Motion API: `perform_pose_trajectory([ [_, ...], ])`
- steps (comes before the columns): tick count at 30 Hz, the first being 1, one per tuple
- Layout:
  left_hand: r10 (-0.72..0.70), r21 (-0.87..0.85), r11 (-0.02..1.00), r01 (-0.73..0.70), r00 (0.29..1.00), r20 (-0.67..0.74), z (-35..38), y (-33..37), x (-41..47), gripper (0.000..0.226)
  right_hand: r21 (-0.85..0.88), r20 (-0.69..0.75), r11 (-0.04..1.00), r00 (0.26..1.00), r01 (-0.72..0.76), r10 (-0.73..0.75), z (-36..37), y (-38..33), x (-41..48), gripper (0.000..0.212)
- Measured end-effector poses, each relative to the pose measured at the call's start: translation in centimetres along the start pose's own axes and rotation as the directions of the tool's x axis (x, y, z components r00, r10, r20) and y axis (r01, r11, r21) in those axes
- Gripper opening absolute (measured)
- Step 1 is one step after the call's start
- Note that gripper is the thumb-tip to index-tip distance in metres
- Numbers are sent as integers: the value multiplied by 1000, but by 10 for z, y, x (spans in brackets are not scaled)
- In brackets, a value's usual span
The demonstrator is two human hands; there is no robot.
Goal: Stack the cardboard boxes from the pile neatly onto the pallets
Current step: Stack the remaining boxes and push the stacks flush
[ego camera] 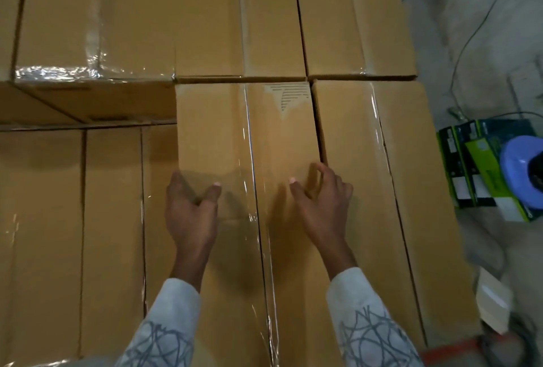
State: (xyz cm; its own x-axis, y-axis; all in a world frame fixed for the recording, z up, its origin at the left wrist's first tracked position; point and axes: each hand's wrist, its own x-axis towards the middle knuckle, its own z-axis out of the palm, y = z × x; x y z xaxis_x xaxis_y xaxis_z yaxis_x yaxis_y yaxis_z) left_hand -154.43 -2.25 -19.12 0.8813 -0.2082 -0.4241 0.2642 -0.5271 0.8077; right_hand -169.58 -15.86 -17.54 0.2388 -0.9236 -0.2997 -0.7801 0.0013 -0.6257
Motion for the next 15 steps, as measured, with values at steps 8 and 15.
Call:
perform_pose_trajectory([
  [8, 103, 205, 973, -105, 994, 20, 13, -13, 6, 85, -145, -151, 977, 972, 157, -178, 1, 7, 1, 60],
  [15, 89, 256, 964, -78, 996, -32, 15, -15, -5, 83, -302, -11, 948, 994, 102, -110, 10, 21, -3, 86],
])
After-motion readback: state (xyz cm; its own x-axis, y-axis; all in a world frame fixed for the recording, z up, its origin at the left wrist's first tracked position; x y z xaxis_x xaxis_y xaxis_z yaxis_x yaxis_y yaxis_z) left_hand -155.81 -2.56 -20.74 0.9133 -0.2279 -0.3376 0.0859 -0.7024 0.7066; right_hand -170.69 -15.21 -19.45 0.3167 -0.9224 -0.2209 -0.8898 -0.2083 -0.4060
